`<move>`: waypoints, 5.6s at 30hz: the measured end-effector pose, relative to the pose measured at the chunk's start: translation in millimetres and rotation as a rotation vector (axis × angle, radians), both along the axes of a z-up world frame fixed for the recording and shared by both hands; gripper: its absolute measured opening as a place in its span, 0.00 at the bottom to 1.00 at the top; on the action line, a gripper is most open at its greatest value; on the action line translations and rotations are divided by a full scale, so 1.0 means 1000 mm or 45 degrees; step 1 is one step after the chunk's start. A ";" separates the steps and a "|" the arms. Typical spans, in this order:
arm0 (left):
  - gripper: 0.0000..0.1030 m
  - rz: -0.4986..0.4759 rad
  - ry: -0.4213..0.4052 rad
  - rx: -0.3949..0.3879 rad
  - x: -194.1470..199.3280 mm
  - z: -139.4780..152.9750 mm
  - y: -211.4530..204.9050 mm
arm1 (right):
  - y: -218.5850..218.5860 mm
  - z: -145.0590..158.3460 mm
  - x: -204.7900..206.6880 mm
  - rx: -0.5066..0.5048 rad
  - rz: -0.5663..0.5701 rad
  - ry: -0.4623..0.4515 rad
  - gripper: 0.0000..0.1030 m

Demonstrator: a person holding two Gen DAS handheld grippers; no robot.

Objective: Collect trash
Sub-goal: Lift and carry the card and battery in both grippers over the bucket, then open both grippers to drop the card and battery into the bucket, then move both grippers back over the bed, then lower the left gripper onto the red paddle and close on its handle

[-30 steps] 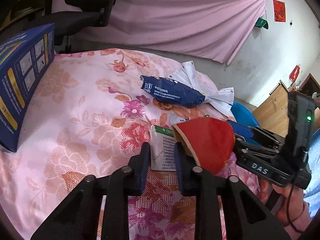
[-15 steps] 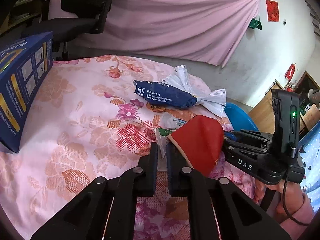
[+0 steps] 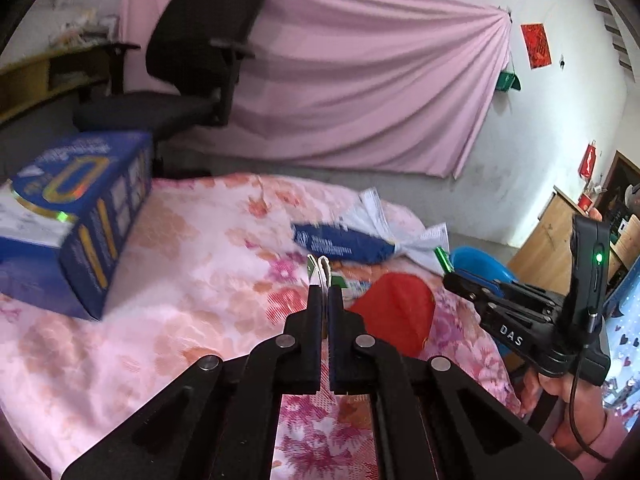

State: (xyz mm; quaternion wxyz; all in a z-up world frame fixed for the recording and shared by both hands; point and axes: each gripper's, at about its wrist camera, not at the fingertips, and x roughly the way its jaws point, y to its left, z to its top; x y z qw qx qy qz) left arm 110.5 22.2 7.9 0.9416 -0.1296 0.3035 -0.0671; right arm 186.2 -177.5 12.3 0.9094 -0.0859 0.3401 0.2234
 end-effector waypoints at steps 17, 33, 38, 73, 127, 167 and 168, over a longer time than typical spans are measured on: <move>0.00 0.012 -0.462 0.144 0.004 0.073 -0.040 | -0.045 0.080 -0.057 0.264 -0.102 -0.522 0.37; 0.00 -0.295 -0.814 0.143 0.020 0.133 -0.174 | -0.143 0.137 -0.081 0.261 -0.415 -0.869 0.37; 0.00 -0.408 -0.762 0.143 0.036 0.129 -0.218 | -0.182 0.119 -0.075 0.279 -0.522 -0.780 0.37; 0.18 -0.562 0.085 0.120 0.145 0.037 -0.294 | -0.251 0.011 -0.034 0.385 -0.725 -0.280 0.39; 0.98 0.153 -0.356 0.170 -0.036 0.044 -0.002 | -0.033 0.074 -0.088 0.209 -0.222 -0.658 1.00; 0.14 -0.339 0.210 -0.027 0.034 -0.032 -0.029 | -0.037 -0.019 0.001 0.043 -0.195 0.063 1.00; 0.13 -0.346 0.201 -0.026 0.033 -0.031 -0.031 | -0.035 -0.020 0.002 0.032 -0.185 0.077 1.00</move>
